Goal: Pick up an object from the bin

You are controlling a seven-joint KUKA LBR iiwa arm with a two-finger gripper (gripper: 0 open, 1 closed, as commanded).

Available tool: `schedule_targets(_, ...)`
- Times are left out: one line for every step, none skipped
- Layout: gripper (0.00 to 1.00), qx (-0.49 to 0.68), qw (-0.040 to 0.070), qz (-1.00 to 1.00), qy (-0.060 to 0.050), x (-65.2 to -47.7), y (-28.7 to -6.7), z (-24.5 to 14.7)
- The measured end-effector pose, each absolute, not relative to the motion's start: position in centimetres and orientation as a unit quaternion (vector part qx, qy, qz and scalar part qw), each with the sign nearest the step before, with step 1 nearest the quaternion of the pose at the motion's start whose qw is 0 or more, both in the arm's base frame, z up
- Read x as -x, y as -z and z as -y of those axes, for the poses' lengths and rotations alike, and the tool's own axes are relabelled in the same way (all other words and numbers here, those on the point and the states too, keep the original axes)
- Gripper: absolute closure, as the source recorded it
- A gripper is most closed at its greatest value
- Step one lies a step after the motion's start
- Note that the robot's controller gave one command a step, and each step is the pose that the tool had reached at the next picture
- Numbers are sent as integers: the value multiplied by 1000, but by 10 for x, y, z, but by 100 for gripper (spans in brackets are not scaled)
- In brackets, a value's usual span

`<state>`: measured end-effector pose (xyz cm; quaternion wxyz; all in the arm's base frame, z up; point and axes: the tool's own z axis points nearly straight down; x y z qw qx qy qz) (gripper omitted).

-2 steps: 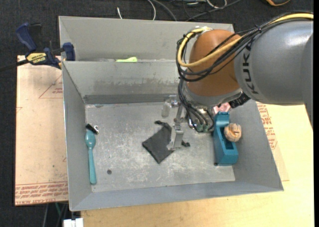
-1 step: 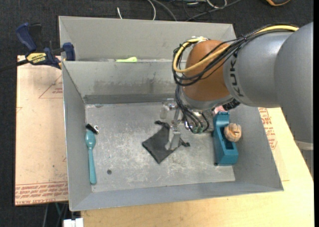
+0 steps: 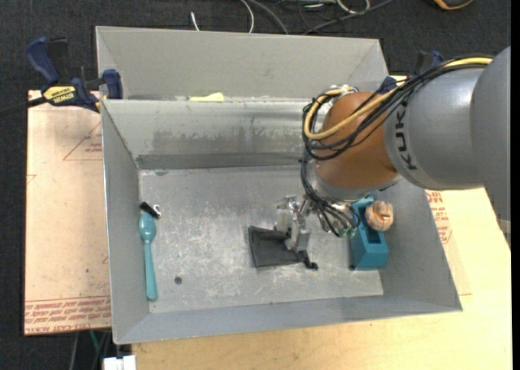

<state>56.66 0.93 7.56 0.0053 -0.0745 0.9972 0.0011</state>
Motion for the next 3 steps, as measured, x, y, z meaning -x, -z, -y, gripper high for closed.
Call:
schedule_targets(100,74,5,-997,-1,-567,-76,-9)
schedule_targets(100,97,3,-995,-2,-574,-124,-10)
schedule_targets(100,171,4,-985,-1,-596,-194,-17)
